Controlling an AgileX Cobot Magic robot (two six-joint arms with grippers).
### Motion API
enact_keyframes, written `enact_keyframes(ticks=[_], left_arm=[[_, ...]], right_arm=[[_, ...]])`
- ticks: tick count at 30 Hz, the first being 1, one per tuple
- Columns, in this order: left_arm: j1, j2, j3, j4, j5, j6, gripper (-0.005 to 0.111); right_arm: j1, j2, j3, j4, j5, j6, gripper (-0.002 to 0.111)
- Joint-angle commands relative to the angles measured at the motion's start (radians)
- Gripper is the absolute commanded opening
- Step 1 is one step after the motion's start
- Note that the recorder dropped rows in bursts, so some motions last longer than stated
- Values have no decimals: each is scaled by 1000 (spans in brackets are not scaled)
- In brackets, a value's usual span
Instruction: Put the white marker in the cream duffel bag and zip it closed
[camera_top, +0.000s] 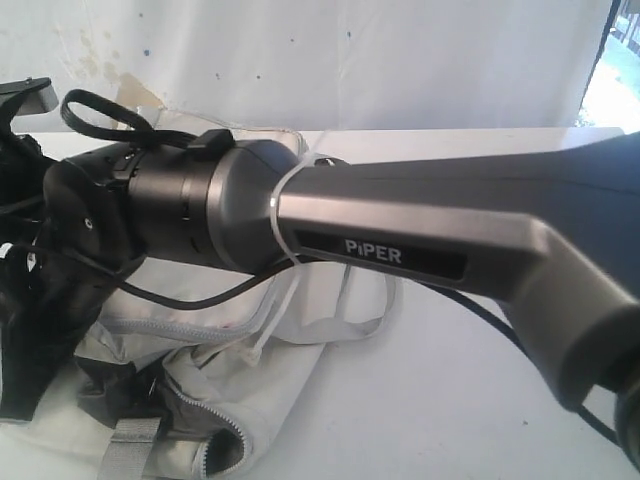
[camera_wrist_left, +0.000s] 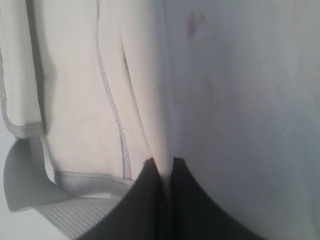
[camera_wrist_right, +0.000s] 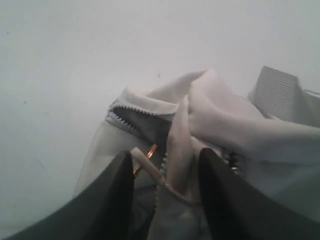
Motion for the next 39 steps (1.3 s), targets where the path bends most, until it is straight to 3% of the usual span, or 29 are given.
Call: enact_keyframes(ticks=[1, 5, 9, 19, 24, 39], left_arm=[[3, -8, -3, 16, -12, -4, 0], [3, -8, -3, 20, -12, -4, 0], [3, -8, -3, 20, -12, -4, 0], [3, -8, -3, 20, -12, -4, 0], [3, -8, -3, 20, -14, -7, 0], [3, -8, -3, 20, -8, -5, 0]], right_arm=[[15, -1, 1, 2, 47, -190, 40], [15, -24, 1, -13, 123, -210, 39], [15, -59, 1, -56, 133, -8, 39], [11, -92, 1, -79, 192, 1134, 39], [11, -88, 1, -6, 159, 1274, 39], [11, 1, 3, 19, 87, 1173, 39]])
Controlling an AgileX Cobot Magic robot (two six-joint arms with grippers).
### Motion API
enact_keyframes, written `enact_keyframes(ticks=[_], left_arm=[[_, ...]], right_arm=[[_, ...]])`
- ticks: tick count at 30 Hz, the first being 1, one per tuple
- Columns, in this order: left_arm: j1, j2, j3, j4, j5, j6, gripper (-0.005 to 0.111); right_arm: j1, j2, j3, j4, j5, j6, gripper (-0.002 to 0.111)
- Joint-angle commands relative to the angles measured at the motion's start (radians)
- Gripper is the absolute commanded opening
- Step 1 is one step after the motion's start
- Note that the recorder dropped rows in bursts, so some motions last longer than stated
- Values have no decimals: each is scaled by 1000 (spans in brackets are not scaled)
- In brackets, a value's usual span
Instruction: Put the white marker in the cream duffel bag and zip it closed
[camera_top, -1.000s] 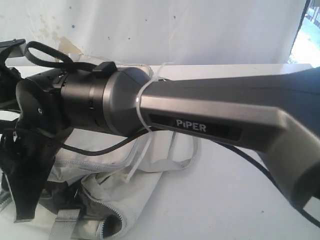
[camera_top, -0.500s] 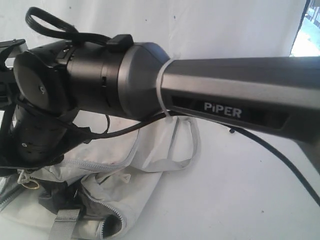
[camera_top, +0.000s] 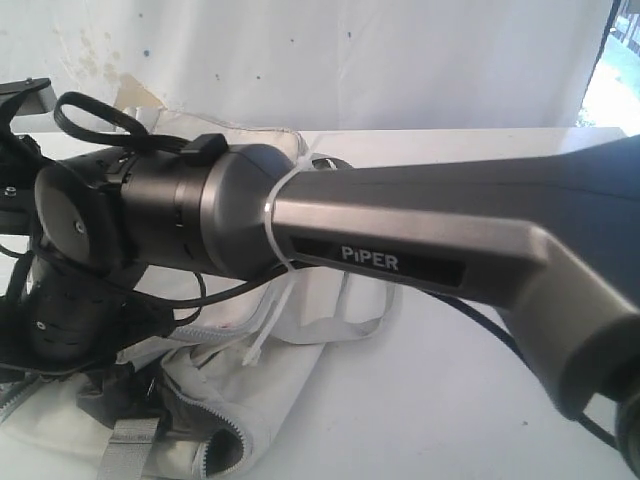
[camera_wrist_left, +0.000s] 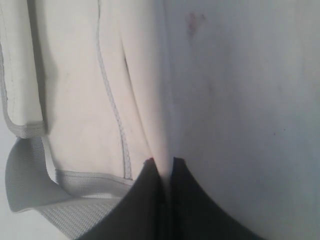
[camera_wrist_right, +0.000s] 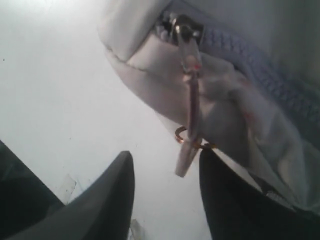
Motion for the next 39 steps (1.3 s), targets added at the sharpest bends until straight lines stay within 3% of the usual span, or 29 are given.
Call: enact_keyframes(ticks=[1, 26, 31, 36, 39], left_arm=[[3, -8, -3, 11, -7, -3, 0], [3, -8, -3, 11, -2, -3, 0], [3, -8, -3, 11, -2, -3, 0], [3, -8, -3, 18, 0, -3, 0], [3, -8, -3, 25, 0, -3, 0]], right_arm=[[0, 1, 3, -23, -53, -77, 39], [-1, 51, 3, -139, -114, -83, 39], [-1, 68, 3, -181, -121, -44, 28], [-2, 68, 3, -186, -117, -41, 0], [-2, 52, 1, -214, -38, -41, 0]])
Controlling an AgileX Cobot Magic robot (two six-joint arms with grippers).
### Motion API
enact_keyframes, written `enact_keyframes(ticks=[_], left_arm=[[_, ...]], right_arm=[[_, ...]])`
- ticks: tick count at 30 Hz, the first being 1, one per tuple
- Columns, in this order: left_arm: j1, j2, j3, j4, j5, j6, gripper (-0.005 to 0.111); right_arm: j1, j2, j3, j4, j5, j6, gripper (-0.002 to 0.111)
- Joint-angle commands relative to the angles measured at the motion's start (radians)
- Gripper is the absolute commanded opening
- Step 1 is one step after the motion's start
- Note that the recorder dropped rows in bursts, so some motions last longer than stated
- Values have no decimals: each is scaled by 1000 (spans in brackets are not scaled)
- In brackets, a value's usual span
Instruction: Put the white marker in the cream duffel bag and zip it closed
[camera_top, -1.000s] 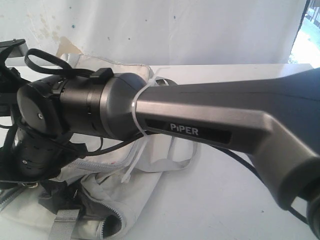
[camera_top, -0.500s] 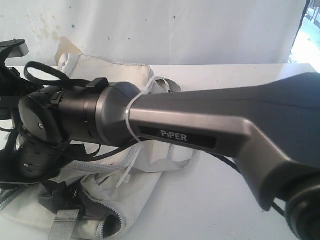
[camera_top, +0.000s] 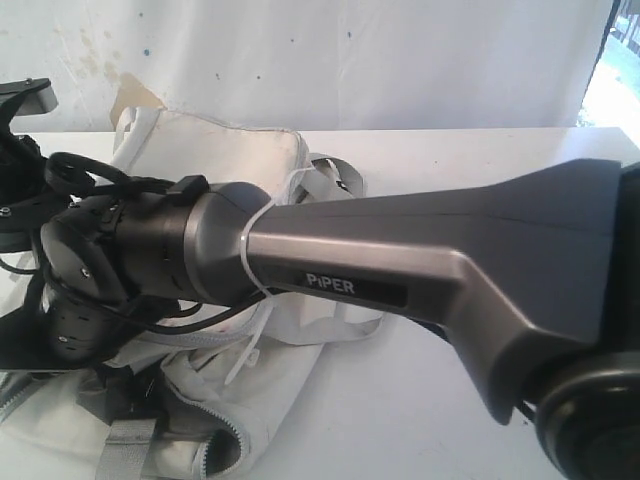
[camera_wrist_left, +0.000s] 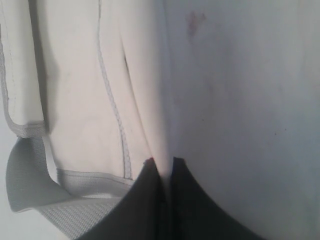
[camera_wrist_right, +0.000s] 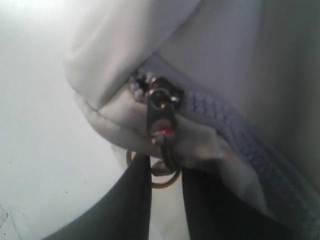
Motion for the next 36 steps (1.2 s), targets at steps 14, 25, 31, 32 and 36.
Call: enact_keyframes(ticks=[14, 25, 31, 32, 36], left_arm=[[3, -8, -3, 29, -2, -5, 0], [3, -12, -3, 39, 9, -21, 0], [3, -20, -10, 39, 53, -96, 0], [3, -20, -13, 39, 76, -118, 2], [3, -24, -13, 39, 148, -160, 23]], right_arm=[[-2, -145, 1, -118, 276, -84, 0], [-2, -146, 1, -158, 342, -111, 0], [-2, -150, 1, -158, 339, -143, 0], [-2, -150, 1, -160, 339, -157, 0], [-2, -150, 1, -160, 332, -180, 0]])
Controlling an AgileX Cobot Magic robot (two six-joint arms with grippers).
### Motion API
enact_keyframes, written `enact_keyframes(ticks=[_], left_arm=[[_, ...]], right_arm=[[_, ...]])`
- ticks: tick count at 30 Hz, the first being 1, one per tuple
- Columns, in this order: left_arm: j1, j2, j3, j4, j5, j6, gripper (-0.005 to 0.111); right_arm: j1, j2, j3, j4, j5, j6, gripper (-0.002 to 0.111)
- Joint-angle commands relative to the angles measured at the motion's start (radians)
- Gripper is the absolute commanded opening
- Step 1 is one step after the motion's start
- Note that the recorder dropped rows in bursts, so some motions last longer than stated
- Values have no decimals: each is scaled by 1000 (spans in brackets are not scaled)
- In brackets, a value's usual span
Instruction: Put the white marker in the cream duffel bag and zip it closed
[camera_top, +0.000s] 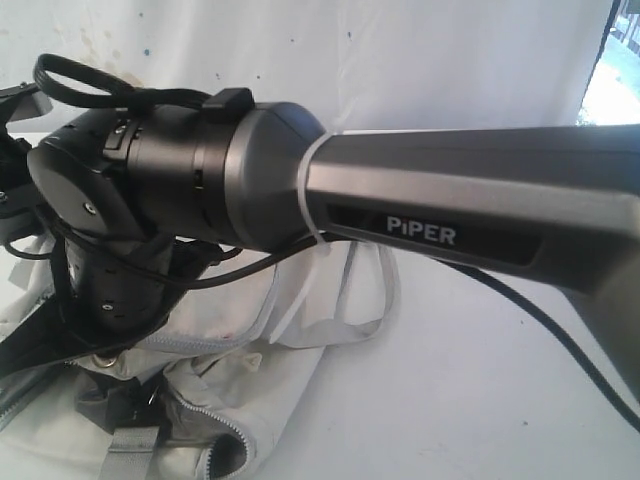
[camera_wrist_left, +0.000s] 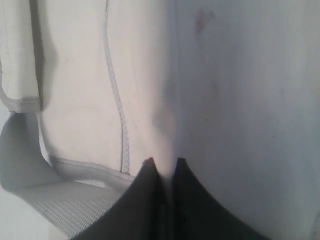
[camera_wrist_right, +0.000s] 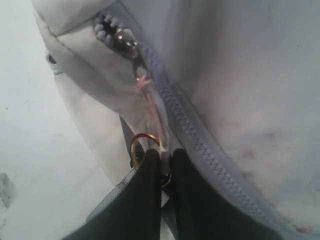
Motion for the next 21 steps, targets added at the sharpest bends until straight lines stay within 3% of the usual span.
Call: enact_keyframes(ticks=[1, 5, 8, 15, 21], left_arm=[[3, -18, -7, 22, 92, -47, 29], [3, -18, -7, 22, 145, -62, 57], [3, -20, -7, 20, 161, -57, 69], [5, -59, -7, 13, 150, -108, 71], [80, -74, -7, -88, 159, -189, 71]], right_arm=[[-2, -17, 1, -8, 16, -41, 0], [-2, -17, 1, -8, 18, -41, 0], [-2, -17, 1, -8, 21, -43, 0], [-2, -17, 1, -8, 43, -56, 0], [-2, -17, 1, -8, 46, -56, 0]])
